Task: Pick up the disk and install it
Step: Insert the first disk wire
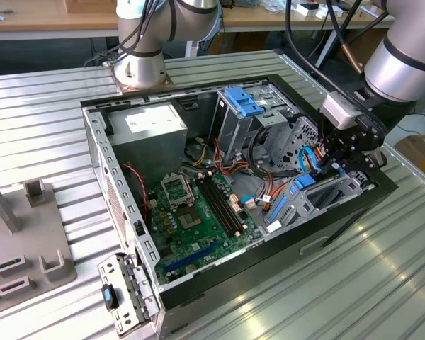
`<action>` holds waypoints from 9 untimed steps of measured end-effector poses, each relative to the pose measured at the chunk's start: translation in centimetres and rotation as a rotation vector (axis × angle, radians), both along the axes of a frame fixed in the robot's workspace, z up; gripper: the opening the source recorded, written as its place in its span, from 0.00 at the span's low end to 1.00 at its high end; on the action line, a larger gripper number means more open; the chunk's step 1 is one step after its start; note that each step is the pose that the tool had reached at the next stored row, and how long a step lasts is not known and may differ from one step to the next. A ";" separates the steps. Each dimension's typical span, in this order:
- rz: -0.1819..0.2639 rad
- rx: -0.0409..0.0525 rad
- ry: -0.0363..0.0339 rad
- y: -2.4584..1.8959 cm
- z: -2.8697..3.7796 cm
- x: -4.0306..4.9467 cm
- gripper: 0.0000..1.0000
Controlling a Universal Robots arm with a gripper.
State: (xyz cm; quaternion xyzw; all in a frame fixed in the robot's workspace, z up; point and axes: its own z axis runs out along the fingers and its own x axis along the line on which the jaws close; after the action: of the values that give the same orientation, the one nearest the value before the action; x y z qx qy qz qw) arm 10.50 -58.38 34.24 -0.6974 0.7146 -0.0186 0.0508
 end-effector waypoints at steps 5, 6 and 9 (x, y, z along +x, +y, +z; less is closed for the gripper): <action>0.000 0.0004 0.0001 0.00 -0.08 0.12 0.16; 0.000 0.0006 -0.0001 0.00 -0.08 0.08 0.16; 0.000 0.0016 -0.0019 0.01 -0.08 -0.45 0.16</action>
State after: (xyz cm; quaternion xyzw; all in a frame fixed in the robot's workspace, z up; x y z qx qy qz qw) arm 10.05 -58.37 34.16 -0.6974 0.7145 -0.0187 0.0521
